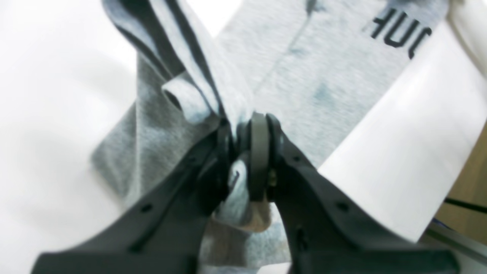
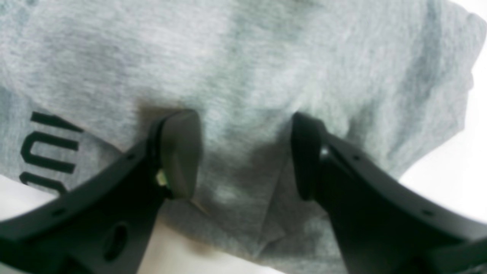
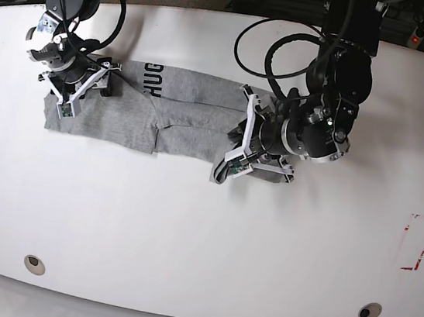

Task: Fold the T-shirt properly
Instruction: 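Grasp the folded strip's end with the left gripper and lift it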

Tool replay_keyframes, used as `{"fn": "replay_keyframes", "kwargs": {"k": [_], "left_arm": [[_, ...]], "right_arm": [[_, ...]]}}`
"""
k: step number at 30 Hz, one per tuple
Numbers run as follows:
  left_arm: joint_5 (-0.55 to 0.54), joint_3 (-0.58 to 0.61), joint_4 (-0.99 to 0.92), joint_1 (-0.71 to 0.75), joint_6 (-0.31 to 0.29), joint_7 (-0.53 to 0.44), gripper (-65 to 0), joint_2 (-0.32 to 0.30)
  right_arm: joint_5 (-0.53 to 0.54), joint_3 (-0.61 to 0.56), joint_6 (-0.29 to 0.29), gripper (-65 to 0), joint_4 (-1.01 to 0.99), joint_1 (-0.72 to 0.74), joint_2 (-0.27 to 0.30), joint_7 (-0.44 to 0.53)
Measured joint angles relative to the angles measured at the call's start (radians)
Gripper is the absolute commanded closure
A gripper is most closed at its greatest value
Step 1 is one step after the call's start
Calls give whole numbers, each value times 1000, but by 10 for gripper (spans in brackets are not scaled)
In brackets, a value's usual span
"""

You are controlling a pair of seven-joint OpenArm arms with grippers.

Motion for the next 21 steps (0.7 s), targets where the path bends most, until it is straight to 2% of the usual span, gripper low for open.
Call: {"fn": "replay_keyframes", "kwargs": {"k": [5,7,9,15,17,21], "left_arm": [[3,16,-45,-32,0,-1,-4,46],[1,16,-75,-50,0,-2,-26,70],[0,16,-116,-65,0,-3,-101,90],[6,17,-194,-115,0,-3,-457,131],[-5,18,-193,-121,0,-9,-481,135],[7,84,-193,-119,1,1,-446,125]], "right_arm": [[0,0,0,-352,0,0,-1,0],[0,0,0,-352,0,0,0,0],[0,0,0,-352,0,0,0,0],[0,0,0,-352,0,0,0,-1],[0,0,0,-352,0,3,0,0],[0,0,0,-352,0,9,0,0]]}}
